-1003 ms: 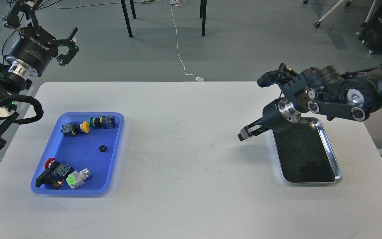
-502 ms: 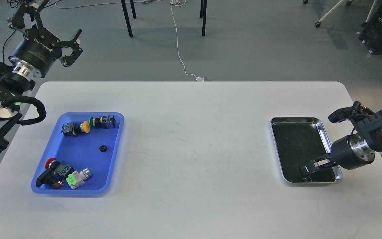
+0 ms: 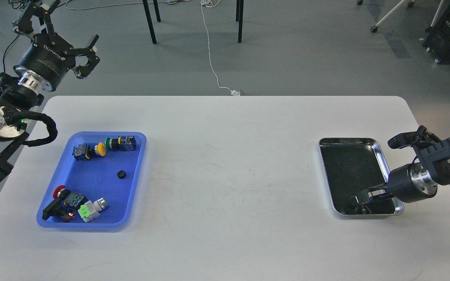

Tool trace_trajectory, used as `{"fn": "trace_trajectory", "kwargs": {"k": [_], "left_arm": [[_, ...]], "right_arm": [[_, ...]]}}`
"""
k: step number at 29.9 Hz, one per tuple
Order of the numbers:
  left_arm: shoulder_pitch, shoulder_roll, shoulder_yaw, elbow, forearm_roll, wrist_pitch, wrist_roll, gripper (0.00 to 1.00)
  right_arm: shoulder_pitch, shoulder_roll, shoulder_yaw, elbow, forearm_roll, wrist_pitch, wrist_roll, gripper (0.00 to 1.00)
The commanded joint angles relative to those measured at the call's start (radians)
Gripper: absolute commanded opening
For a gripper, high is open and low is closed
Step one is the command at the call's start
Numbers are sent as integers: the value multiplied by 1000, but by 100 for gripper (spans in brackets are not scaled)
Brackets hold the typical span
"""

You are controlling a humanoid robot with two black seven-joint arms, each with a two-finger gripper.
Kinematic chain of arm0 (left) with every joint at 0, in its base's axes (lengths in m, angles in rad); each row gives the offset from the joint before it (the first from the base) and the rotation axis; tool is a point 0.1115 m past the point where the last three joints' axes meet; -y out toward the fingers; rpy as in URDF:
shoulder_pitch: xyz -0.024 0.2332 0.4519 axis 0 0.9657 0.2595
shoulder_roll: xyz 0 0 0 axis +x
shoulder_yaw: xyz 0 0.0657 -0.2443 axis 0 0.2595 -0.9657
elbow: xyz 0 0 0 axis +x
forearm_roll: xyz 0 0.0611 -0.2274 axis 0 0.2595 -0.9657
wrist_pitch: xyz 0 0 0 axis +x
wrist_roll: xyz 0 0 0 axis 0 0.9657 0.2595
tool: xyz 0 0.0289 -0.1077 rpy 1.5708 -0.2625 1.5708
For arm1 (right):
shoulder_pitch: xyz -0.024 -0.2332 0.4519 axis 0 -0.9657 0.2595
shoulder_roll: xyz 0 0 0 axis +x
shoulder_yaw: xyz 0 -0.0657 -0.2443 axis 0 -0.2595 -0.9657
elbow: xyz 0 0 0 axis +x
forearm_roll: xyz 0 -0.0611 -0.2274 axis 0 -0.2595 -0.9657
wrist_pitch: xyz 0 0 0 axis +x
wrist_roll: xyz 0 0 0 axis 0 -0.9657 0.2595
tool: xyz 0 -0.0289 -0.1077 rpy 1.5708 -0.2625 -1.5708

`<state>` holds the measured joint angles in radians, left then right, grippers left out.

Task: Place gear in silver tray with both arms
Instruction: 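Open the right gripper and withdraw it from the silver tray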

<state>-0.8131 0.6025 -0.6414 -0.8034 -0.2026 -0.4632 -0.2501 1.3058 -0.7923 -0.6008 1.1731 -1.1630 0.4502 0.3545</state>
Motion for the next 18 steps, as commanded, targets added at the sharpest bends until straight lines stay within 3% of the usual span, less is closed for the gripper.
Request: {"fn": "trace_trajectory", "kwargs": {"k": [1,8,15,18], "left_arm": [[2,14,2,-16,3,11,9,98],[-11,66,54,-43,185,6,11,98],[-1,247,107,-311,532,-25,6,98],[0,316,161,-368,664,-25,2,98]], "right_arm": [[3,-57,61,3,5,-1,1,63],[-45,-142,356,-23,119,-40,-2,86],[-129,-133,555,3,569,-183,0,90],[-161,-130,593,14,794,-222,9,91]]}}
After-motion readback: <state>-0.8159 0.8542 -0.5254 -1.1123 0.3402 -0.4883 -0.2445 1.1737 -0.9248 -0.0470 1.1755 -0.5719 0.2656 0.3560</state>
